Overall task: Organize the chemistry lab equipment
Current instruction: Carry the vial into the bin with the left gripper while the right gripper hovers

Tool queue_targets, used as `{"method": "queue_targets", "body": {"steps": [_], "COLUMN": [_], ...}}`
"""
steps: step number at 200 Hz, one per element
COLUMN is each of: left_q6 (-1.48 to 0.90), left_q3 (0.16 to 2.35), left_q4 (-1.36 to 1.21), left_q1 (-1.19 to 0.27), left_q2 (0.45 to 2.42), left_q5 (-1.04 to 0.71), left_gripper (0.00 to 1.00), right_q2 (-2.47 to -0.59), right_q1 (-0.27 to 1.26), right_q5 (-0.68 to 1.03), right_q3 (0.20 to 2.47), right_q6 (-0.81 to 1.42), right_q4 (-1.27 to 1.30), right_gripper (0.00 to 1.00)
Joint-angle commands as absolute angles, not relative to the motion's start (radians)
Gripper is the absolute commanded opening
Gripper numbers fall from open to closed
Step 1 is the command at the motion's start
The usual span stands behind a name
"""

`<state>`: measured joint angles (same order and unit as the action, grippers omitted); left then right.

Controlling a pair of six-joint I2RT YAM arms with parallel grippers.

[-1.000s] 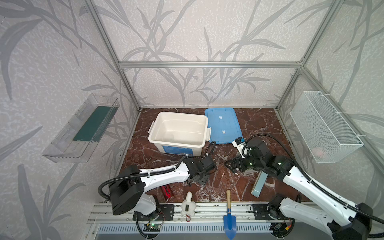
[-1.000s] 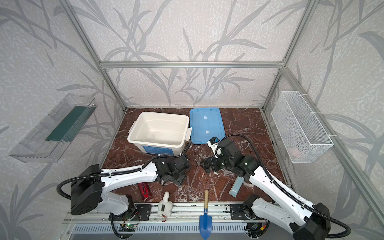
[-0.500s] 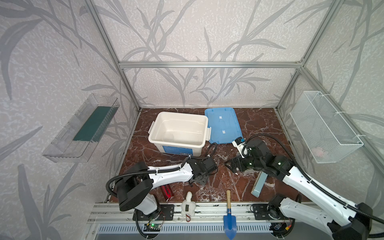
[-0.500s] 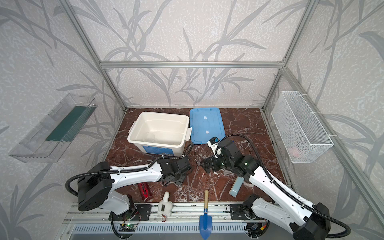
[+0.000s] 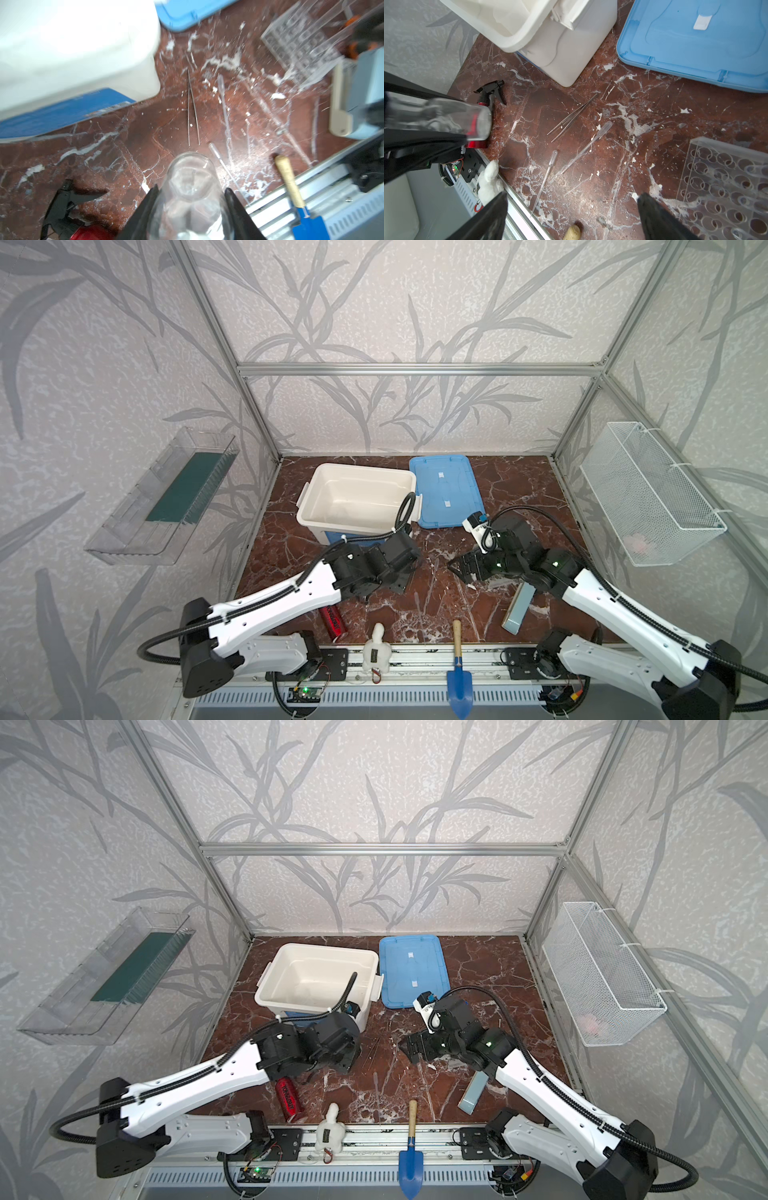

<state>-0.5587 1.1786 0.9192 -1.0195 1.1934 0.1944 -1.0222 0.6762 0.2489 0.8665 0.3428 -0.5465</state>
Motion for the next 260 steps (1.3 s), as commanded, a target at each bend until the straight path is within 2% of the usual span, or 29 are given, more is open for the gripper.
{"method": "queue_targets", "body": {"steps": [1,54,102,191,216,260], "left_q6": [-0.509,-0.316,-0.279,-0.231,-0.232,-0.251], "left_q3": [1.323,1.56,1.63,1.764,1.741,1.663], "left_q4": [1.086,1.104,1.008,0.885,0.839,0.729], "left_q1": [-0.951,-0.568,-0.366,-0.261,-0.252,-0.212], "left_q2": [1.192,1.378,1.6,1.938,1.962,1.971], "left_q5": [0.253,0.161,0.109,0.089,0.121,0.067], "left_gripper": [0.26,0.24,0.21,0.22,0.22,0.22], "right_q2": [-1.063,-1.264,-1.45,-1.763,-1.819,-1.896], "right_q1": [0.681,0.739,0.739,0.738,0.739,0.739], "right_q5": [0.277,0.231,0.211,0.24,0.236,0.245], "right_q3": [0.968,1.199,1.374,1.635,1.68,1.712], "right_q6": [0.344,0.346,0.355,0.345,0.332,0.324], "right_q4": [-0.481,-0.407,-0.371,-0.356,-0.371,-0.383], "right_gripper": [0.95,0.95,0.95,0.95,0.95,0.93]}}
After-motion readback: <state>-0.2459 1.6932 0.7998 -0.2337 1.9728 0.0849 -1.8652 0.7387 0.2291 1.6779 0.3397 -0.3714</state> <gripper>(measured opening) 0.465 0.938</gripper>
